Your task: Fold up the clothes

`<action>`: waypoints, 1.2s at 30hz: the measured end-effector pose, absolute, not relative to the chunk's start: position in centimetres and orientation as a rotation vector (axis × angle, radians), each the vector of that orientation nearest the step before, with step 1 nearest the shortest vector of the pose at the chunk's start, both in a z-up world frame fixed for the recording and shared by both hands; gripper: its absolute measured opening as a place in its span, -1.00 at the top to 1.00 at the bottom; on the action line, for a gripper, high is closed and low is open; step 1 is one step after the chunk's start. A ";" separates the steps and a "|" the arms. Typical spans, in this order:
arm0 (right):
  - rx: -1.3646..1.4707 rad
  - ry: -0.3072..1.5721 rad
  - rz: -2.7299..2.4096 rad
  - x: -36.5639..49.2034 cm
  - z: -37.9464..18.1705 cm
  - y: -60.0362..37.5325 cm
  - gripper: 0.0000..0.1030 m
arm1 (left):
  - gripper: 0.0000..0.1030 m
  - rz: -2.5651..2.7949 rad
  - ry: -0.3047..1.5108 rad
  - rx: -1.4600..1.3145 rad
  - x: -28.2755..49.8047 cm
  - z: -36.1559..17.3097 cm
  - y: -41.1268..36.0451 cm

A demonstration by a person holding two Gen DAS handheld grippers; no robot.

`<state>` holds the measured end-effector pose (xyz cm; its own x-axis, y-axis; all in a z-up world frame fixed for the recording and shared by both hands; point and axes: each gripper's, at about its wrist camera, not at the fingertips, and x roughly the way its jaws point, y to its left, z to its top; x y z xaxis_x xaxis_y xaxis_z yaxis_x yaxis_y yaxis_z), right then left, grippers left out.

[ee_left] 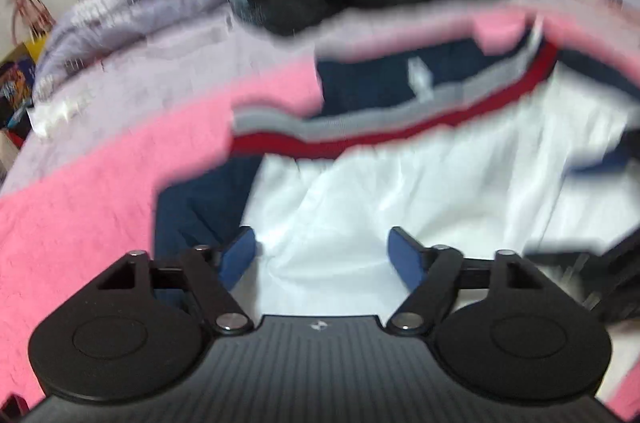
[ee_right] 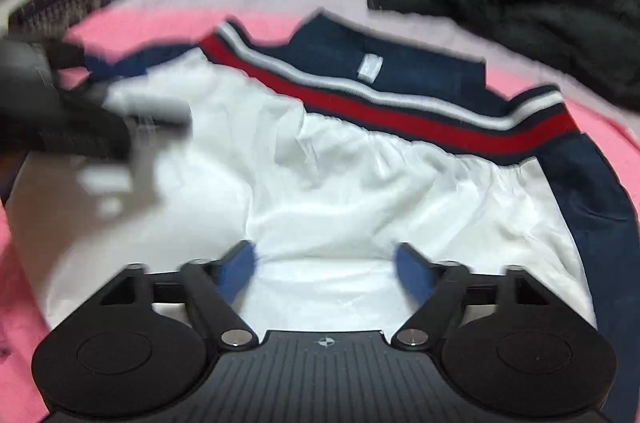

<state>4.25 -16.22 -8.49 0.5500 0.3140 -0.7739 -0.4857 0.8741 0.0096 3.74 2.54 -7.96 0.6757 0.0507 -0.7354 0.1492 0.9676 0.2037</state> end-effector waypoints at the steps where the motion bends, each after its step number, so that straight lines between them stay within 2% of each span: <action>1: -0.200 0.858 0.468 4.3 -8.9 -16.2 -1.00 | -0.59 -0.055 0.793 0.254 3.4 -8.5 2.5; 7: -0.204 0.929 0.463 6.2 -8.5 -15.5 -1.00 | -0.65 -0.088 0.848 0.265 4.1 -7.7 2.5; 10: -0.256 1.027 0.464 7.7 -8.0 -15.3 -1.00 | -0.66 -0.137 0.890 0.320 4.2 -7.2 2.7; 16: -0.335 1.095 0.491 4.7 -5.7 -17.6 -1.00 | -0.66 -0.199 0.981 0.378 4.3 -6.2 3.4; 20: -0.388 1.107 0.468 2.8 -7.0 -18.9 -1.00 | -0.70 -0.209 1.014 0.372 4.4 -6.5 3.6; 23: -0.287 1.116 0.436 3.5 -8.3 -19.3 -1.00 | -0.76 -0.195 1.028 0.348 4.8 -6.9 3.5; 36: -0.276 1.131 0.474 4.4 -8.1 -19.8 -1.00 | -0.81 -0.198 1.023 0.331 4.5 -6.8 3.7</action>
